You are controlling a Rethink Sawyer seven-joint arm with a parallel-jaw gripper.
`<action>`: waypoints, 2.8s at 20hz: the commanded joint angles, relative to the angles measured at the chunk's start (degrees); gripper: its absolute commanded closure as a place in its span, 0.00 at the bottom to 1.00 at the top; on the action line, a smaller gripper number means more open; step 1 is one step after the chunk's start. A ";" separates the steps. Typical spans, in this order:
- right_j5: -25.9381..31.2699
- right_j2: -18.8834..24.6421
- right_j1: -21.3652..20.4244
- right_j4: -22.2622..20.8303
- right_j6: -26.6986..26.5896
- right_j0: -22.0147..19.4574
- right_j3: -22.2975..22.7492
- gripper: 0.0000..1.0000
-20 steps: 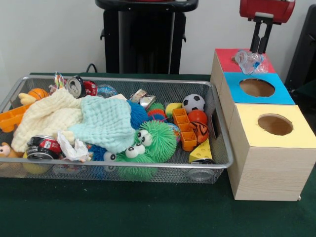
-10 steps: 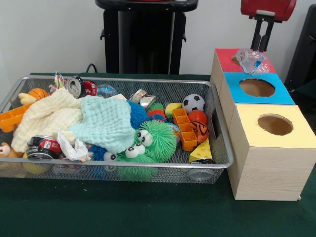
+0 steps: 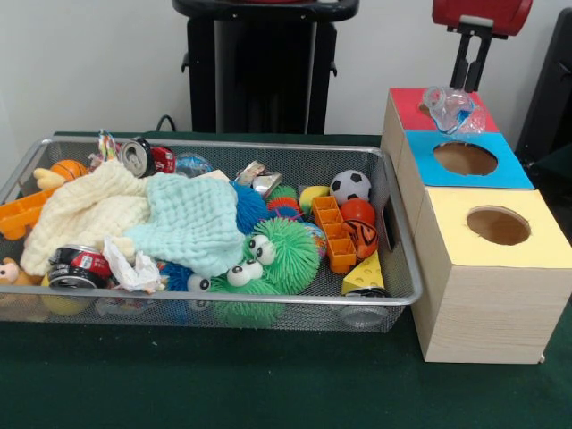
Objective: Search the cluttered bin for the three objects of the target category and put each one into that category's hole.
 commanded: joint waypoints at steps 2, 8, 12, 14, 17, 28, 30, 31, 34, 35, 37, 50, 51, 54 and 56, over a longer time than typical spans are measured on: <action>6.16 1.06 1.74 2.48 16.14 -0.82 0.09 1.00; 6.40 0.74 2.16 2.53 16.42 -0.74 -0.52 1.00; 7.08 0.50 2.23 2.42 16.36 -0.83 -1.16 1.00; 7.66 0.27 2.33 2.37 16.48 -0.78 -1.64 1.00; 7.80 0.26 2.63 2.38 16.54 -0.82 -2.03 1.00; 8.16 0.10 3.64 2.46 16.70 -0.62 -3.26 1.00; 7.97 0.13 3.79 2.51 16.60 -0.67 -3.32 1.00; 7.87 0.17 3.80 2.56 16.54 -0.69 -3.28 1.00; 7.59 0.21 3.97 2.71 16.47 -0.72 -3.32 1.00; 7.68 0.17 4.01 2.75 16.45 -0.74 -3.45 1.00; 7.84 0.12 4.34 2.86 16.52 -0.71 -3.87 1.00; 12.12 -2.22 4.53 2.89 18.44 1.27 -6.34 1.00; 12.47 -2.49 4.63 2.89 18.71 1.53 -6.59 1.00; 13.53 -3.06 4.80 2.88 19.18 1.92 -7.32 1.00; 14.30 -3.43 4.86 2.86 19.41 2.15 -7.79 1.00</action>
